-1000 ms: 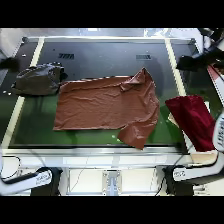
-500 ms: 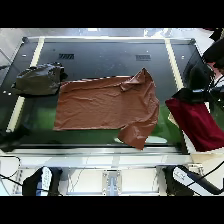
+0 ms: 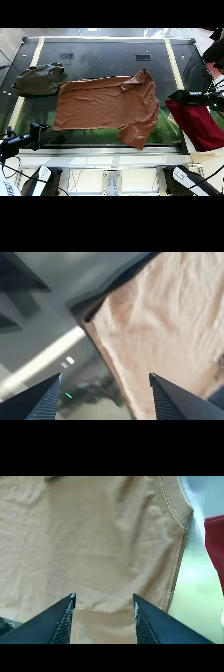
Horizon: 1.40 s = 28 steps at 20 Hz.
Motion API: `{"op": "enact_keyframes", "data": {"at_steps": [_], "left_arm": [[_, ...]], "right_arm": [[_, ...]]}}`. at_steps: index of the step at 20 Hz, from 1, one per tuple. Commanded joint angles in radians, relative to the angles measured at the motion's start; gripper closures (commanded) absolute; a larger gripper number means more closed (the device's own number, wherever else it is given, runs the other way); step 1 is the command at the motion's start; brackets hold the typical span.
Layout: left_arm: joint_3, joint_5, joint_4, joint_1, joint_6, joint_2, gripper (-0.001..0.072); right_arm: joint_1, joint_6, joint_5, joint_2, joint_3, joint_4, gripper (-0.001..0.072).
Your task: Fold the shirts.
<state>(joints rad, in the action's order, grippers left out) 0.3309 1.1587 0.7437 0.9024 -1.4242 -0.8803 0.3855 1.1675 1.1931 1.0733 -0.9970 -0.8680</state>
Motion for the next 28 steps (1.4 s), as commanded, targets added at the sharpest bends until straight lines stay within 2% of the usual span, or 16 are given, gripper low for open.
{"op": "enact_keyframes", "data": {"at_steps": [1,6,11,14,17,20,21,24,26,28], "left_arm": [[-0.005,-0.028,-0.096,0.017,0.089,-0.116,0.0108],[-0.005,-0.106,-0.148,-0.006,0.136,-0.194,0.0111],[-0.005,-0.232,-0.173,-0.133,0.135,-0.254,0.0115],[-0.005,-0.292,-0.244,-0.191,0.135,-0.285,0.0239],[-0.005,-0.307,-0.252,-0.229,0.135,-0.310,0.0254],[-0.005,-0.313,-0.251,-0.256,0.150,-0.335,0.0617],[-0.005,-0.312,-0.252,-0.257,0.177,-0.338,0.0698],[-0.005,-0.311,-0.252,-0.257,0.184,-0.338,0.0698],[-0.005,-0.310,-0.251,-0.257,0.184,-0.338,0.0698],[-0.005,-0.303,-0.251,-0.257,0.188,-0.338,0.0698]], "right_arm": [[0.000,-0.004,0.000,-0.002,0.003,0.008,0.0299],[0.000,-0.004,-0.001,-0.002,0.003,0.072,0.0299],[0.000,-0.003,0.000,-0.002,0.003,0.110,0.0299],[0.000,-0.003,0.007,-0.002,0.003,0.143,0.0299],[0.000,-0.003,0.029,-0.003,0.003,0.142,0.0300],[0.000,0.001,0.032,-0.003,0.003,0.093,0.0300],[0.000,0.014,0.047,-0.003,0.003,0.053,0.0300],[0.000,0.111,0.113,-0.003,0.050,-0.124,0.0300],[0.000,0.126,0.130,-0.003,0.175,-0.124,0.0300],[0.000,0.126,0.064,-0.003,0.338,-0.069,0.0299]]}}
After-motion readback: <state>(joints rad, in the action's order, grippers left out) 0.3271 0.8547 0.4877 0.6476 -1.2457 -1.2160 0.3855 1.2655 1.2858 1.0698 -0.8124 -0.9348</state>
